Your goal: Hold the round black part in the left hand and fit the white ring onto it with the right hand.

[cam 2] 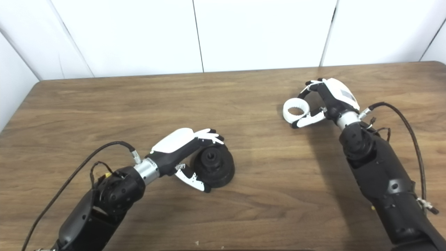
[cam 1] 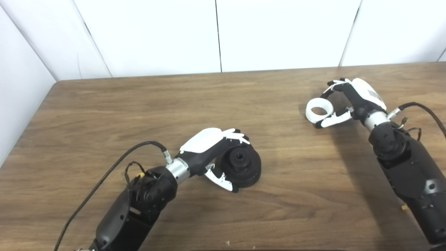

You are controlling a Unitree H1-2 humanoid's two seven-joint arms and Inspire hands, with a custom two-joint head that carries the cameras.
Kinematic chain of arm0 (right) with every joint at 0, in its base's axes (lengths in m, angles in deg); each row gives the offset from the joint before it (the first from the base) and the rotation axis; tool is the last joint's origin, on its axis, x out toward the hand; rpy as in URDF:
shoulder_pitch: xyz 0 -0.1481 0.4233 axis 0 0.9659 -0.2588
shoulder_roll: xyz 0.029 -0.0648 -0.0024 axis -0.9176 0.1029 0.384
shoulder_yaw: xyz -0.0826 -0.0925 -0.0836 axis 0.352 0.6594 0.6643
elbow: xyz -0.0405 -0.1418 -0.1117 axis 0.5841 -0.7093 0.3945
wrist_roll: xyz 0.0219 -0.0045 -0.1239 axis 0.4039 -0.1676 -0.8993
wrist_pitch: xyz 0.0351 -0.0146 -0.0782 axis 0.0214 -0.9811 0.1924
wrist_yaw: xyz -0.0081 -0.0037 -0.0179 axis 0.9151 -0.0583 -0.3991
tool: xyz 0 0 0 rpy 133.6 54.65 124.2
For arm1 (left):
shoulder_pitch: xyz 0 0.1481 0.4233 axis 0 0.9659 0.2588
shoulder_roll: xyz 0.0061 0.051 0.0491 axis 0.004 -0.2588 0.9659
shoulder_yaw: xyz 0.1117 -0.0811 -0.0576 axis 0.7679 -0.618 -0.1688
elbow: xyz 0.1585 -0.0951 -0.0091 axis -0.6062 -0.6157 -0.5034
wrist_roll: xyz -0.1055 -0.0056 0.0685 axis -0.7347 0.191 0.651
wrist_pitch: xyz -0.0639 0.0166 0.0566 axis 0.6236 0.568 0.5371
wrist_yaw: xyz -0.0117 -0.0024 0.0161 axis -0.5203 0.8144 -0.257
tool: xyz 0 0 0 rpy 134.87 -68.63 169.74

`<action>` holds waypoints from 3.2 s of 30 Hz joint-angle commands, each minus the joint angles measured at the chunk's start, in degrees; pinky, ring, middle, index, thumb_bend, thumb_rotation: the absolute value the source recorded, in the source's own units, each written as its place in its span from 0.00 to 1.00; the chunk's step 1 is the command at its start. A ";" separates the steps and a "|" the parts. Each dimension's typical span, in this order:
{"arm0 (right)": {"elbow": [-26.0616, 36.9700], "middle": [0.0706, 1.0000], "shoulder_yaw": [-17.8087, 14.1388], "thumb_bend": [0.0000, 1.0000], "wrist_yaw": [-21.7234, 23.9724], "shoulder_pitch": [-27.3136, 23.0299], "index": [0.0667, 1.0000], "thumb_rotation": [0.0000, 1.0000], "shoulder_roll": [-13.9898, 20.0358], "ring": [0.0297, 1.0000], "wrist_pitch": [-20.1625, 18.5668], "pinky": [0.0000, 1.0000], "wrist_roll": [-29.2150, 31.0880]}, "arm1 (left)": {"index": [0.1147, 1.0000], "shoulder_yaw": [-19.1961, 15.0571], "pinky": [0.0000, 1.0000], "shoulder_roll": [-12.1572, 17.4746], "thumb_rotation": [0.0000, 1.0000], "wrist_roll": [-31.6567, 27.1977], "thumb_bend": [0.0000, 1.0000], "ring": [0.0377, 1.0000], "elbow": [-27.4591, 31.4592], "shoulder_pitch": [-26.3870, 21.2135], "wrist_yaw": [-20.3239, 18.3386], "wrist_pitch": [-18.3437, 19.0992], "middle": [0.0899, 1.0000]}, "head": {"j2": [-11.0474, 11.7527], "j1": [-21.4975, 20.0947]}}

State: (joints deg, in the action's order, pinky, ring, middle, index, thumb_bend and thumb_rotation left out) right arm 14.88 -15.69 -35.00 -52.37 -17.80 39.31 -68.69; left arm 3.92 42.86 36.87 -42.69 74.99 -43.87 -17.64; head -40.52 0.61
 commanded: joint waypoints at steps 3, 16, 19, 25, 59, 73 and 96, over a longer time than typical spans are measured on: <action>2.42 0.87 -0.53 0.52 -0.34 -1.92 0.45 0.14 0.50 0.97 0.95 0.94 0.09 | 0.43 -0.23 0.87 0.24 0.08 0.78 0.52 0.97 -0.13 -0.41 0.39 0.33 0.89 | -0.14 0.11; 16.30 0.86 -1.31 0.52 7.12 1.17 0.45 0.15 1.41 0.96 -2.03 0.89 2.53 | 0.43 -0.26 0.88 0.03 0.08 1.32 0.52 0.98 -1.49 -0.40 0.77 0.57 0.89 | 0.12 -0.15; 20.76 0.86 -1.24 0.52 9.06 2.11 0.45 0.15 1.53 0.97 -3.83 0.90 2.25 | 0.43 -0.22 0.88 0.00 0.08 1.47 0.52 0.98 -2.05 -0.39 1.20 0.09 0.89 | 0.27 -0.30; 28.63 0.86 -1.27 0.52 12.38 3.87 0.45 0.14 1.36 0.97 -6.31 0.88 2.53 | 0.43 -0.05 0.89 -0.12 0.08 1.51 0.52 0.98 -2.66 -0.53 1.56 0.06 0.89 | 0.22 -0.07; 45.43 0.86 8.71 0.53 23.73 6.73 0.45 0.15 -6.50 0.97 -13.37 0.91 -0.29 | 0.43 0.15 0.88 -0.72 0.08 1.69 0.52 0.97 -4.01 -1.25 2.22 -0.22 0.89 | -0.20 0.12; 42.18 0.85 10.05 0.53 23.55 7.18 0.45 0.15 -7.91 0.97 -11.51 0.90 -0.44 | 0.43 0.30 0.88 -1.15 0.08 1.91 0.52 0.97 -3.38 -1.40 2.25 0.59 0.89 | -0.31 0.85; 38.76 0.86 9.76 0.53 21.90 6.76 0.45 0.15 -8.34 0.97 -8.78 0.89 -0.31 | 0.43 0.54 0.88 -1.67 0.08 1.68 0.52 0.97 -1.27 -0.82 1.88 1.74 0.89 | -0.58 1.77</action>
State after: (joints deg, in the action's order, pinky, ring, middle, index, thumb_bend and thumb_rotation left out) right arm 53.48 -5.52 -12.01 -43.73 -25.80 28.46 -68.88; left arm 3.95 40.86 36.94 -44.72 74.70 -41.92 -16.19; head -41.04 2.37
